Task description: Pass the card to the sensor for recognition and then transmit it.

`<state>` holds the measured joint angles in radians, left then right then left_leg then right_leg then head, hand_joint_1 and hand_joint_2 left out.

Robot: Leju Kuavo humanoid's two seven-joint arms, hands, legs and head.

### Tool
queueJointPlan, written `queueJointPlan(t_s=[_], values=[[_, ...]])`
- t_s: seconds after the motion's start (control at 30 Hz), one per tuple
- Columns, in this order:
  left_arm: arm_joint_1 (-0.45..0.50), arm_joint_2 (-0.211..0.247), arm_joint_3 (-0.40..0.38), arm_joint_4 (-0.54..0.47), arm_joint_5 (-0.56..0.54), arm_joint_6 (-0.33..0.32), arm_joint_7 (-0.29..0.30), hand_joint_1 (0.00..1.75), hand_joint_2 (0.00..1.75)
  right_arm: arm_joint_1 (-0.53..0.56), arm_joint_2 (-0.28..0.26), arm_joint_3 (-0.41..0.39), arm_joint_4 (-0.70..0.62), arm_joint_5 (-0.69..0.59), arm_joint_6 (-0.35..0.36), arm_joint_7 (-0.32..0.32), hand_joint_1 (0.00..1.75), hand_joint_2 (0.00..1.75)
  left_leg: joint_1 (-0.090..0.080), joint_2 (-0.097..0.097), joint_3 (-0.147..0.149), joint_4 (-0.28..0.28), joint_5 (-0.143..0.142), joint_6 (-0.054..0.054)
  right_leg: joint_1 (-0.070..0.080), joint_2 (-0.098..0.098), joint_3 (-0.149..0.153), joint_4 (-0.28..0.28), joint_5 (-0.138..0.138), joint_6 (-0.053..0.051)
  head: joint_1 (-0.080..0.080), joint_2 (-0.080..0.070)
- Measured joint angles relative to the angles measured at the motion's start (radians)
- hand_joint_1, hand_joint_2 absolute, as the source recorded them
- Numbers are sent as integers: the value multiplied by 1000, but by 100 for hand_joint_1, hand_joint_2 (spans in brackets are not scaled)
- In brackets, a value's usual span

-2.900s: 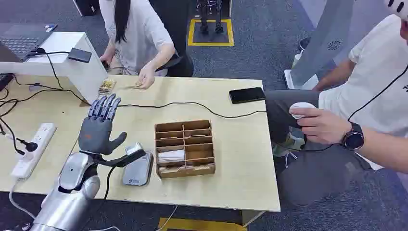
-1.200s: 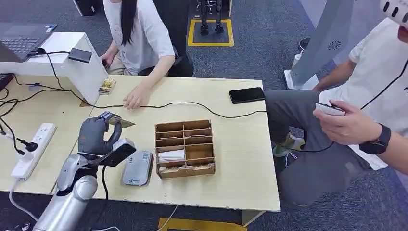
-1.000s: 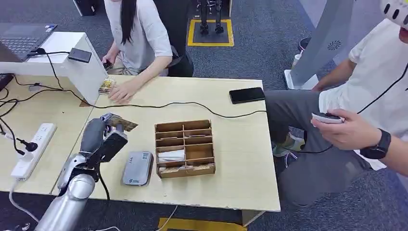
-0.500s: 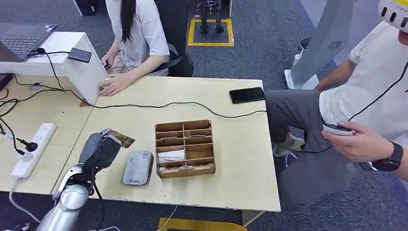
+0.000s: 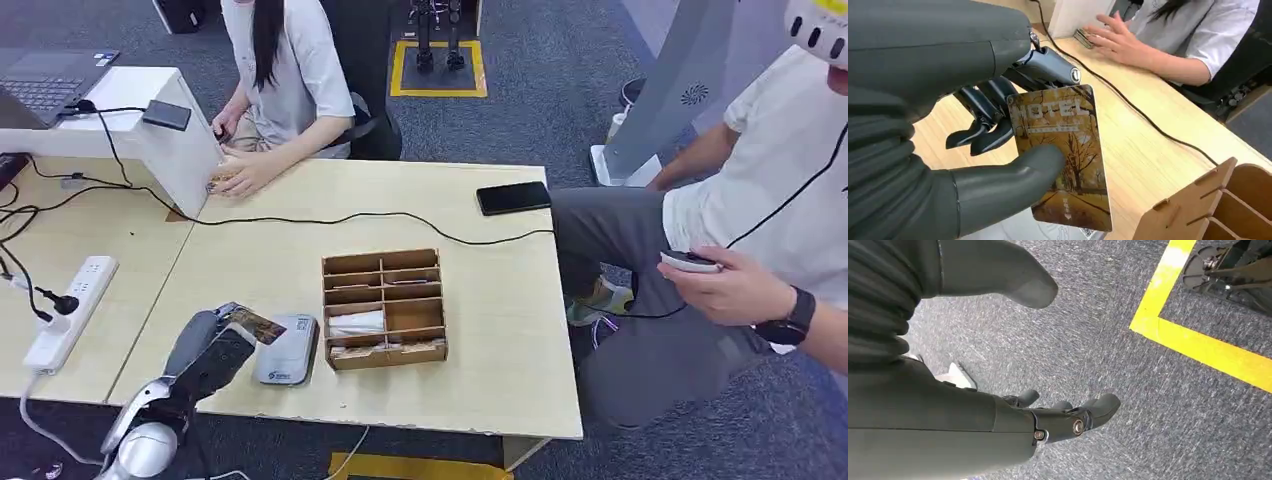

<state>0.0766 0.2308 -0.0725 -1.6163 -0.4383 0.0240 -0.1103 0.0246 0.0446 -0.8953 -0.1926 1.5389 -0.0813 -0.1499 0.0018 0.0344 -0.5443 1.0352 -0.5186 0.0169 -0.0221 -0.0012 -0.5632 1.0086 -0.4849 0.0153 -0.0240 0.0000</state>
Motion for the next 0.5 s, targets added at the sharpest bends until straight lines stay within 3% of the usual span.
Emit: queueJointPlan(t_s=[0.5], values=[[-13,-73,-45,25,-175,96,26,175,175,-6,6,-4,0,17,-1,-3,0,175,0,0,0,0,0,0,0,0,0,0,0,0,0,0]])
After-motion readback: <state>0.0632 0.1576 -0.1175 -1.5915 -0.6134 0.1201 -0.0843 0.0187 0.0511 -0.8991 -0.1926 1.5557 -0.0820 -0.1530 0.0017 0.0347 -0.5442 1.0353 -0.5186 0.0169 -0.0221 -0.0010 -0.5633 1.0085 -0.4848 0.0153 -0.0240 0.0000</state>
